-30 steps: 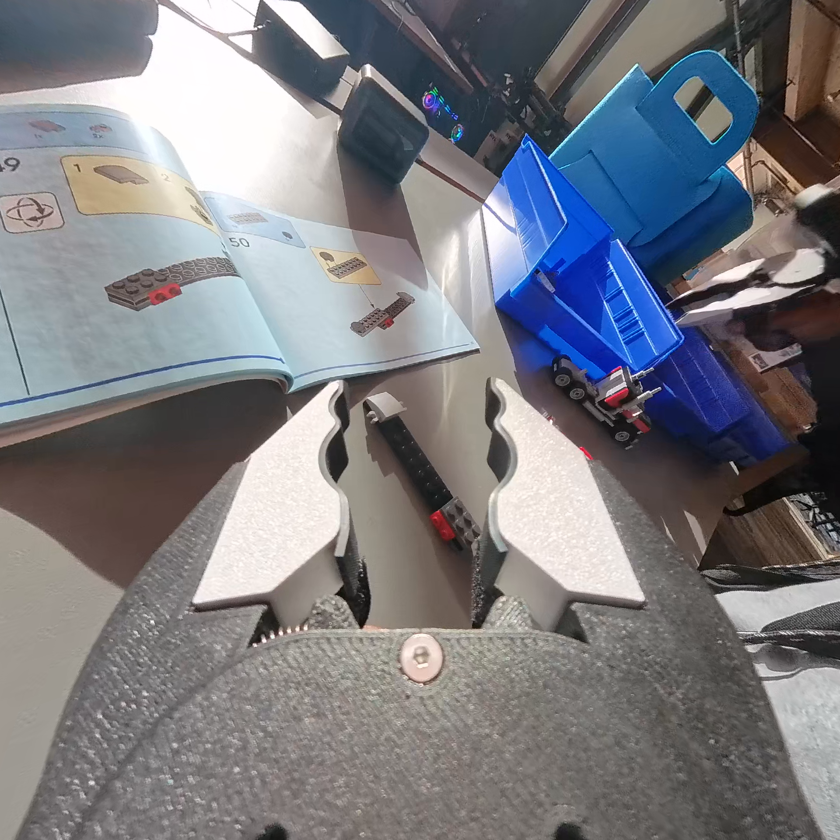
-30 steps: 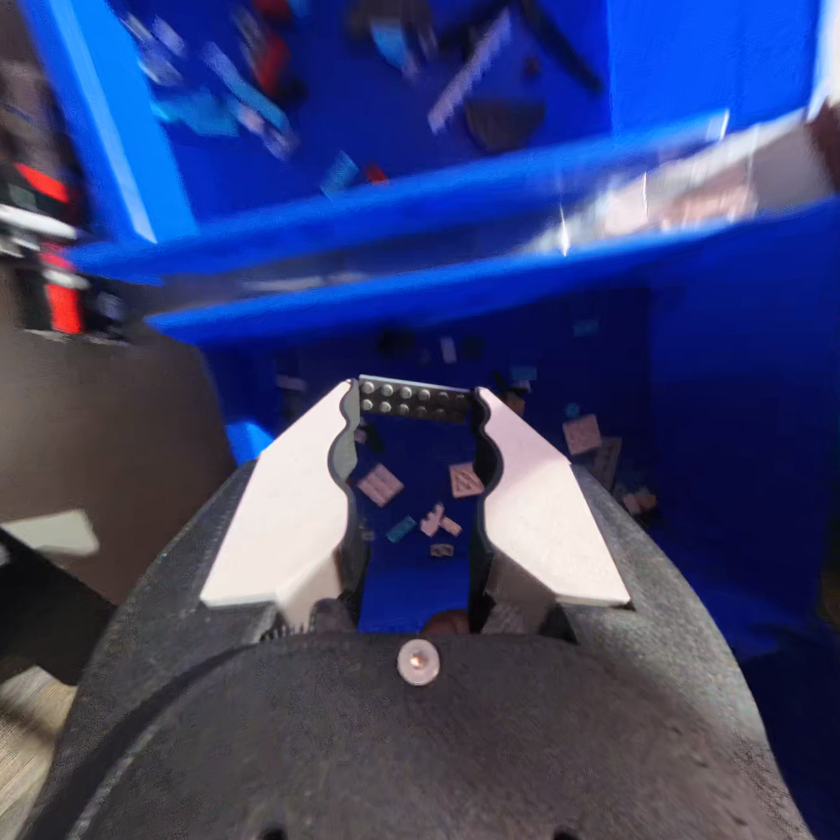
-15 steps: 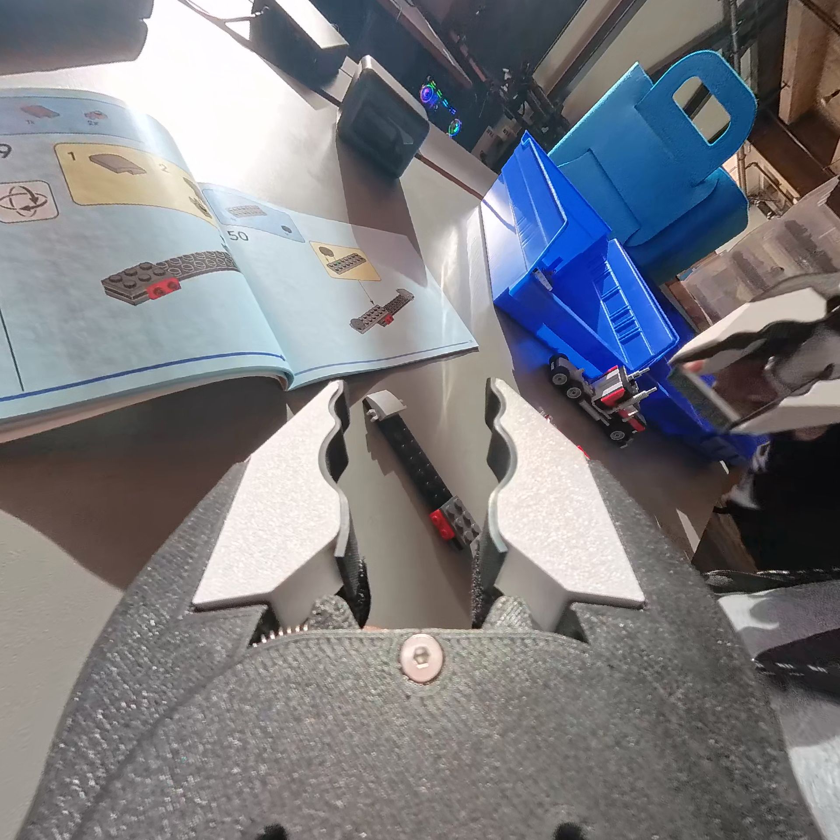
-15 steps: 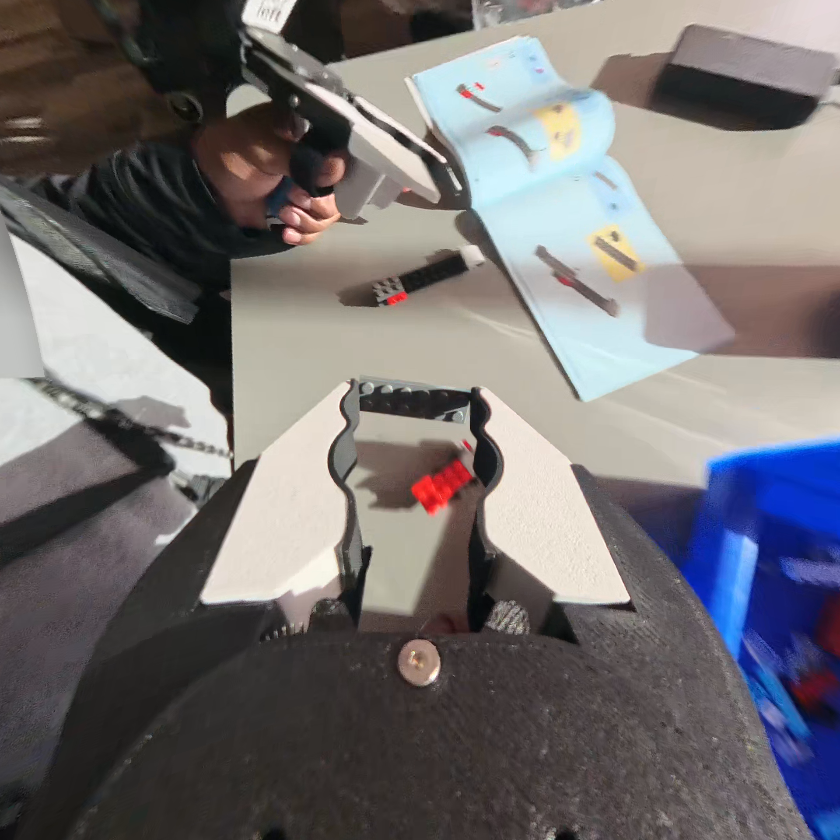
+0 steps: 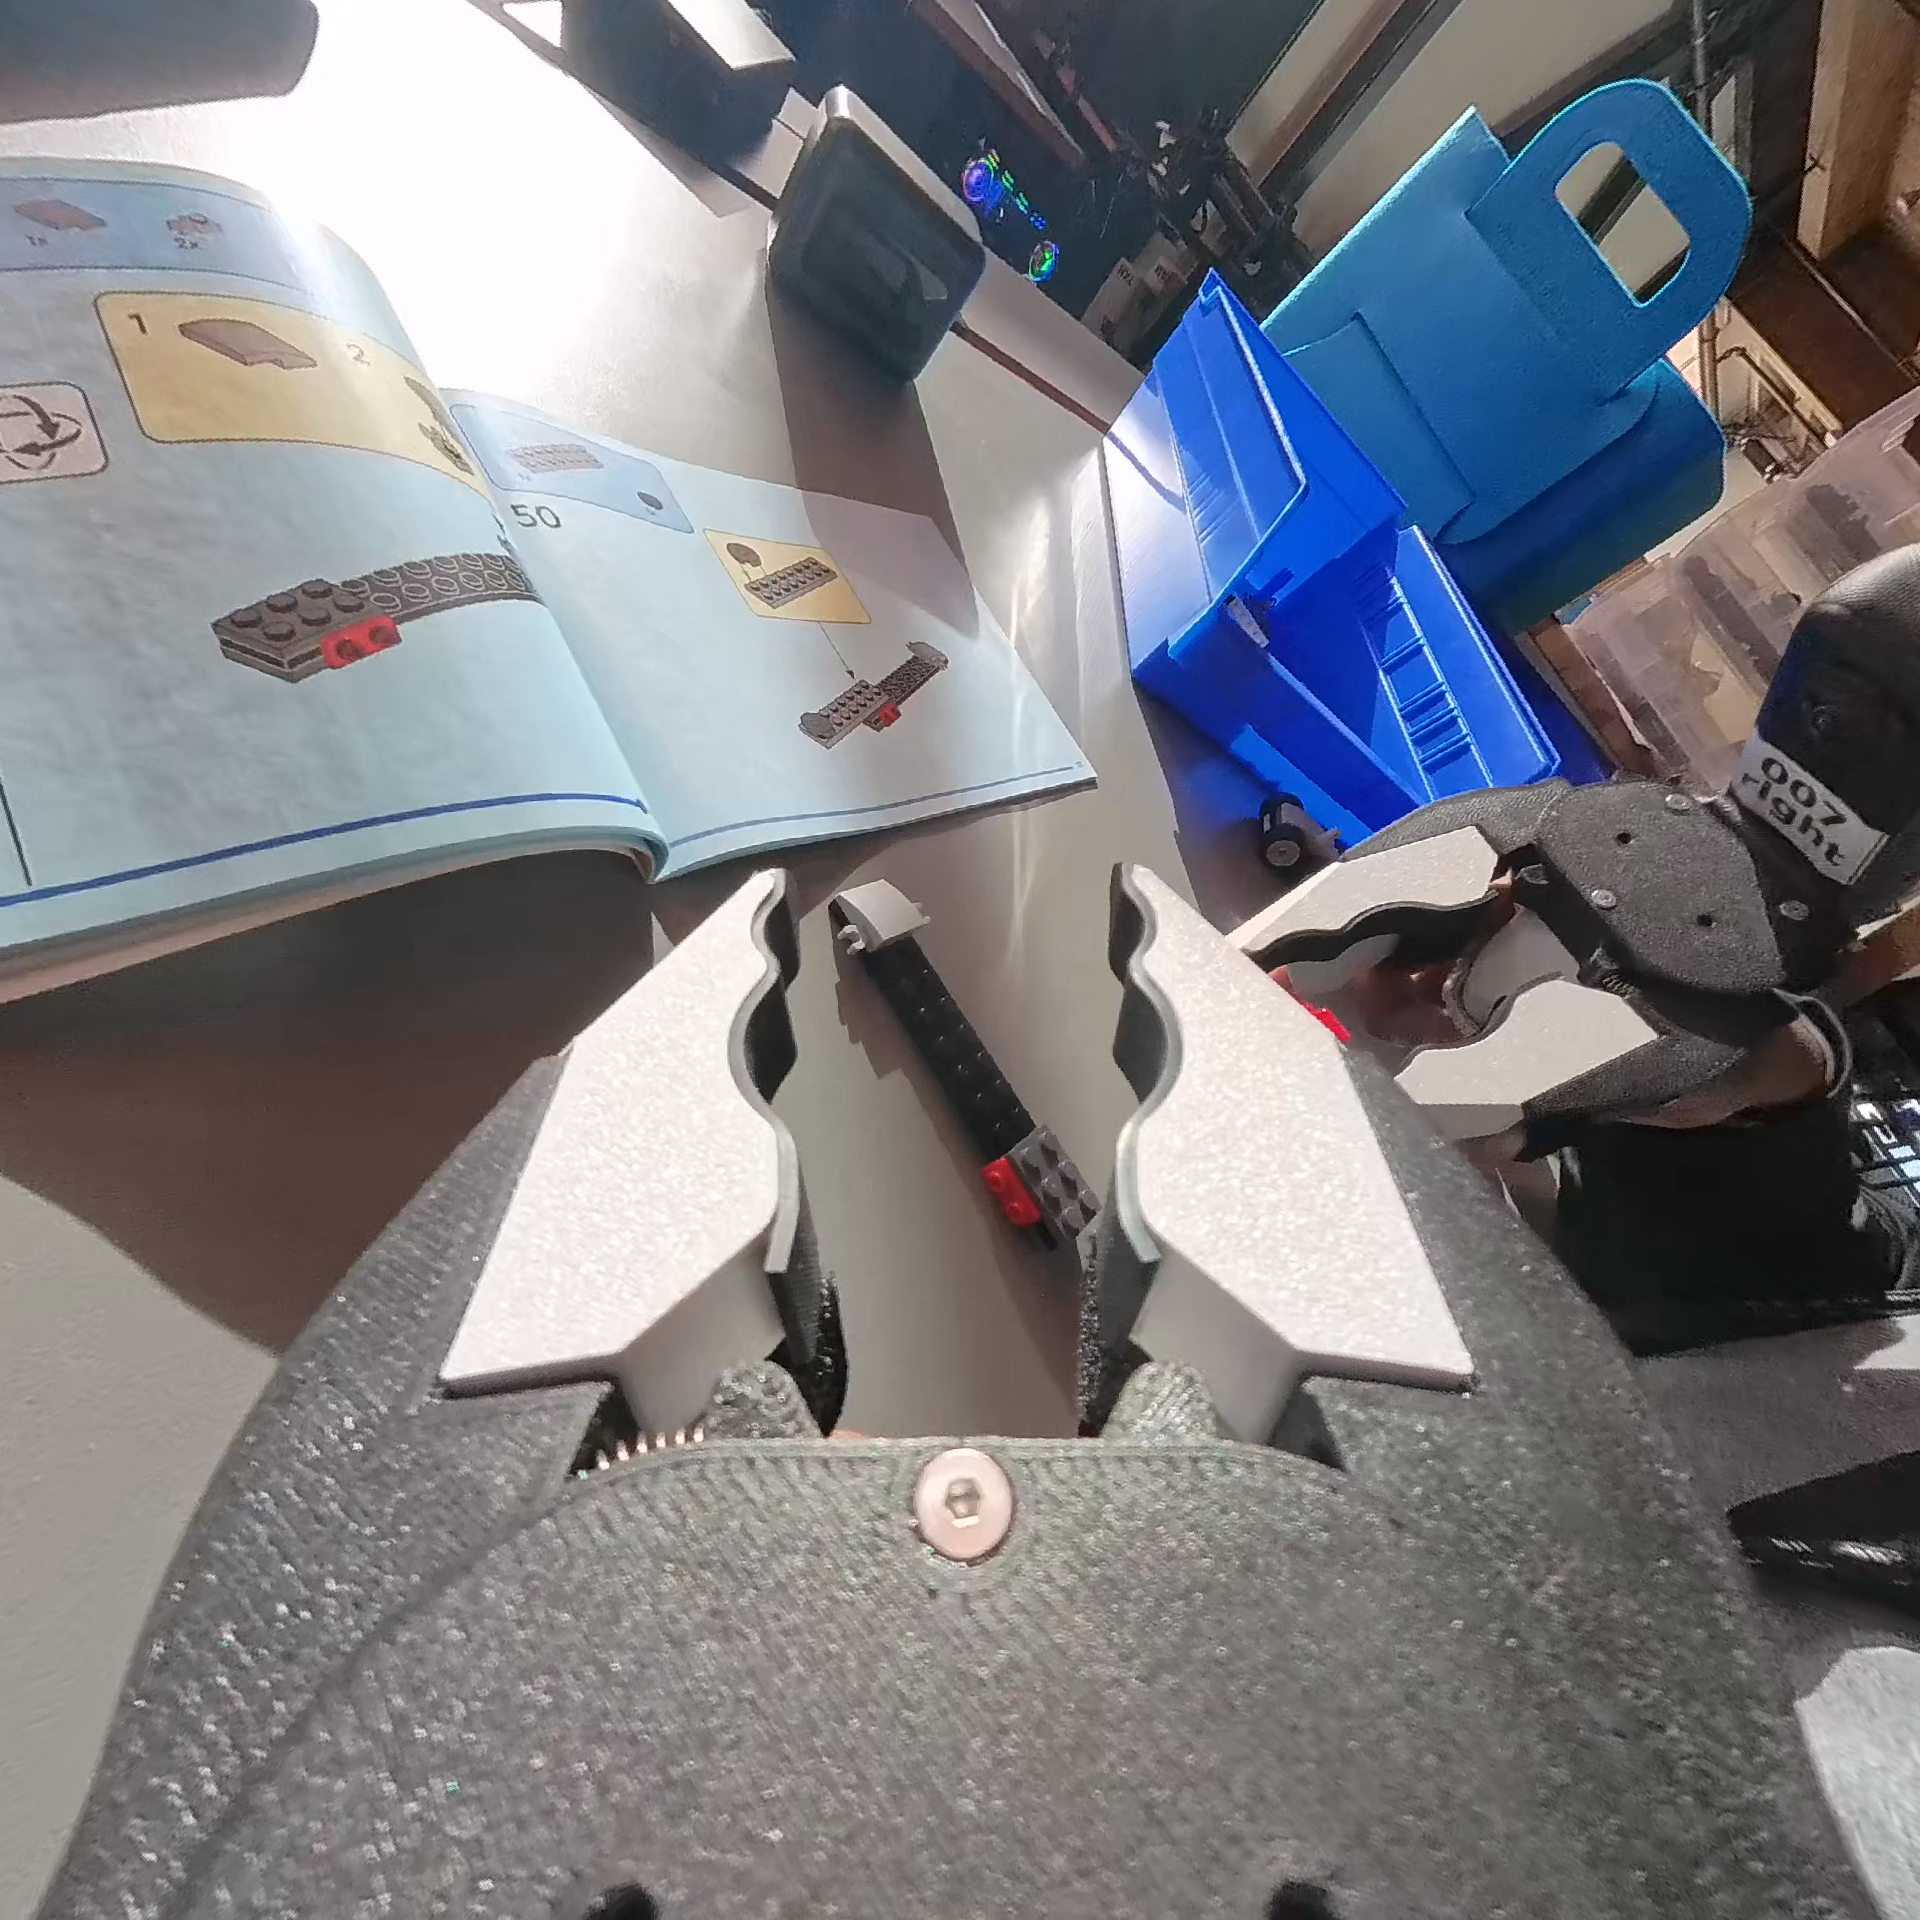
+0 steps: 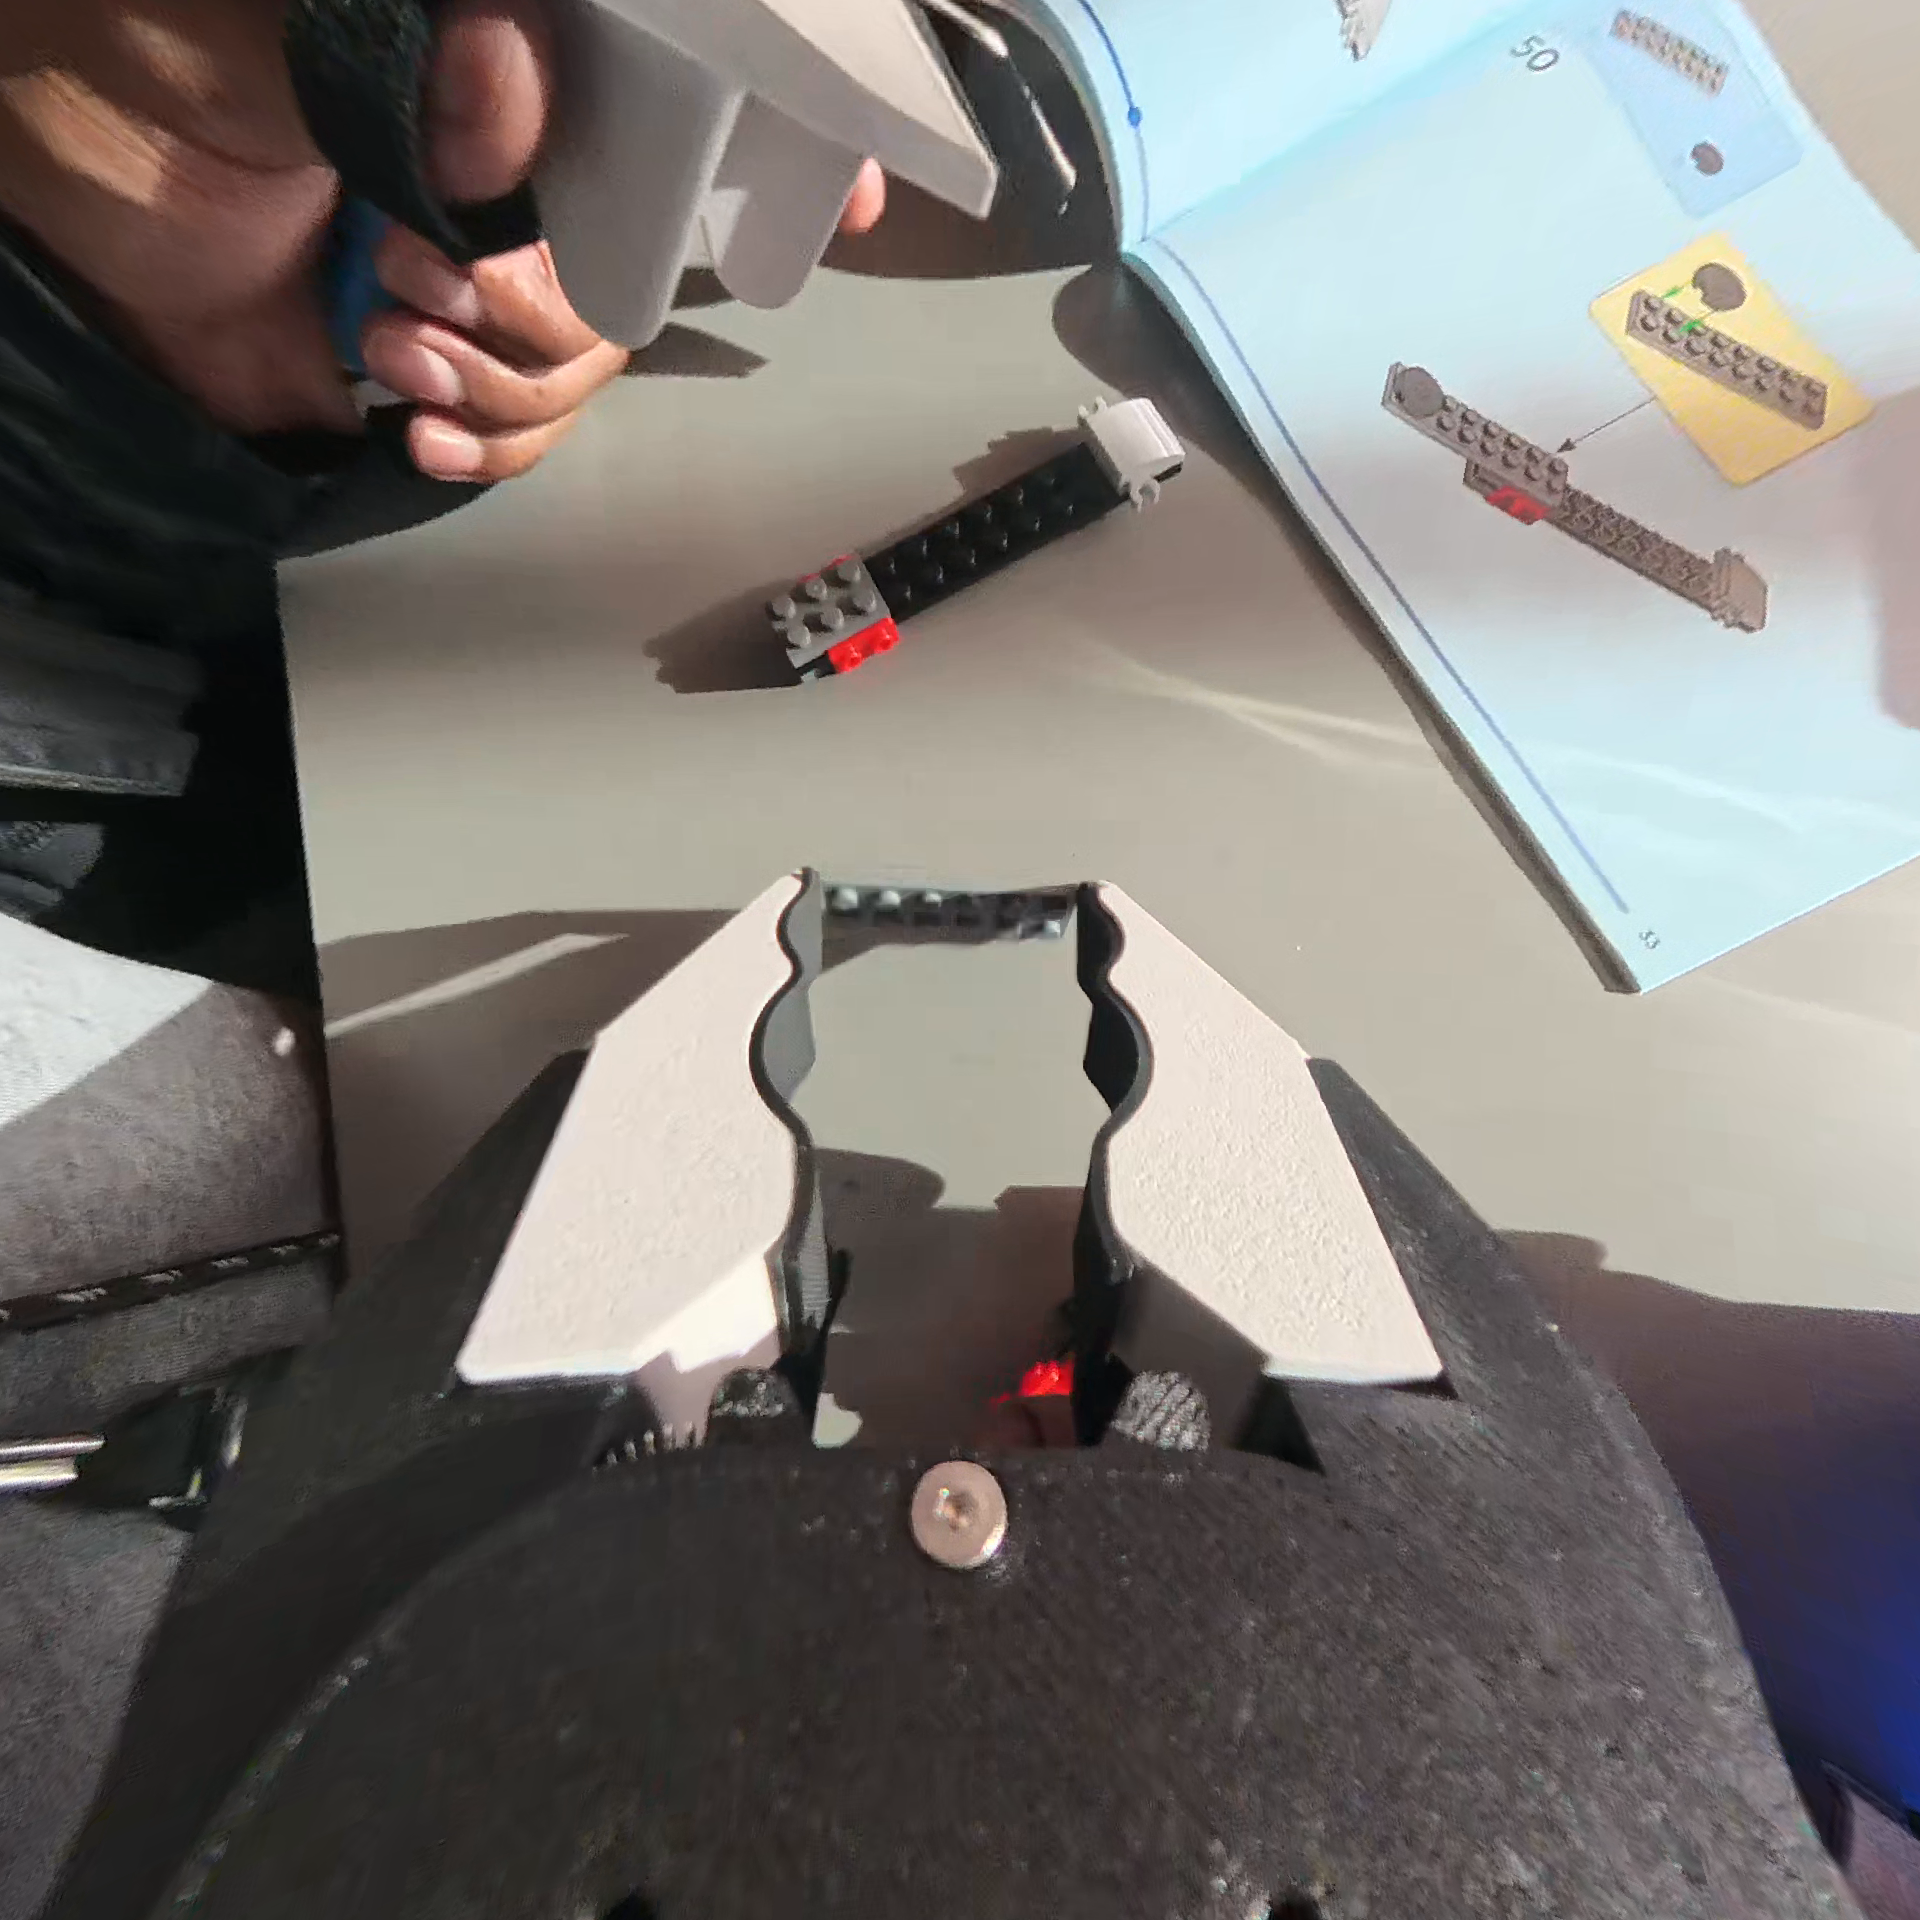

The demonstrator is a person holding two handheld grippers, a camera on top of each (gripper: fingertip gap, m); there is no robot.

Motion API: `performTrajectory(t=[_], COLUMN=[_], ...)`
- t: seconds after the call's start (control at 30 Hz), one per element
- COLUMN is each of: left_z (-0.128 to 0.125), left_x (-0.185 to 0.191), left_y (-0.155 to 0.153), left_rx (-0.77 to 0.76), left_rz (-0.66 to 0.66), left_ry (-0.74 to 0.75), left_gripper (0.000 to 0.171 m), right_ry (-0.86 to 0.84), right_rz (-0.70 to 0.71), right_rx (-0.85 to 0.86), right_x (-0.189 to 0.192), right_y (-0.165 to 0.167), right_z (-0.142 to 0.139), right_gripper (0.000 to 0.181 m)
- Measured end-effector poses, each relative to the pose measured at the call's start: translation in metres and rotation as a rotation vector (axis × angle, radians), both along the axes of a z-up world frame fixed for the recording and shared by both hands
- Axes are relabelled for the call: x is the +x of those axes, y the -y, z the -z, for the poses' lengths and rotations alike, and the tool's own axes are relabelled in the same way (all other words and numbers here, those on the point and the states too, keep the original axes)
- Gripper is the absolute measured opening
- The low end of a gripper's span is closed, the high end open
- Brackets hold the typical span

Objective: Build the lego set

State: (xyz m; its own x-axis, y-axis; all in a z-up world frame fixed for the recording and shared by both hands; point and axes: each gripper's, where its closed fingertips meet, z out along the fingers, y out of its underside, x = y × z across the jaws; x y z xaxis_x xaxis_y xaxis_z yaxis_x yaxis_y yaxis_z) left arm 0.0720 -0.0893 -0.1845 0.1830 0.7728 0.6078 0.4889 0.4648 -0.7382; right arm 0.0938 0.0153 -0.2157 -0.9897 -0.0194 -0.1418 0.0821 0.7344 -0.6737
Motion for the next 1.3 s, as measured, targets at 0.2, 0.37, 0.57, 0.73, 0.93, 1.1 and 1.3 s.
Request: performTrajectory(t=[0.2,0.37,0.57,0.73,0.93,1.1,1.3], left_z=[0.003,0.003,0.002,0.002,0.005,0.009,0.014], left_x=[-0.001,-0.001,-0.004,-0.01,-0.014,-0.016,-0.021], left_y=[-0.001,0.0,0.002,0.0,-0.008,-0.007,0.0], left_rx=[-0.005,-0.005,-0.022,-0.059,-0.15,-0.236,-0.234], left_rz=[0.005,-0.002,-0.011,-0.002,0.018,-0.016,-0.067], left_ry=[0.017,0.019,0.014,0.006,0.011,0.029,0.071], left_gripper=[0.061,0.061,0.061,0.061,0.062,0.059,0.057], right_ry=[0.045,0.047,0.0,-0.039,-0.121,-0.052,-0.009], right_rz=[0.081,0.162,0.34,0.541,0.62,0.655,0.684], right_rx=[-0.118,-0.315,-0.564,-0.711,-0.842,-0.904,-0.918], right_x=[-0.009,-0.013,-0.04,-0.082,-0.107,-0.113,-0.118], right_y=[-0.01,-0.034,-0.098,-0.171,-0.221,-0.234,-0.239], right_z=[-0.022,-0.06,-0.096,-0.104,-0.104,-0.1,-0.098], right_gripper=[0.057,0.056,0.051,0.049,0.047,0.045,0.044])
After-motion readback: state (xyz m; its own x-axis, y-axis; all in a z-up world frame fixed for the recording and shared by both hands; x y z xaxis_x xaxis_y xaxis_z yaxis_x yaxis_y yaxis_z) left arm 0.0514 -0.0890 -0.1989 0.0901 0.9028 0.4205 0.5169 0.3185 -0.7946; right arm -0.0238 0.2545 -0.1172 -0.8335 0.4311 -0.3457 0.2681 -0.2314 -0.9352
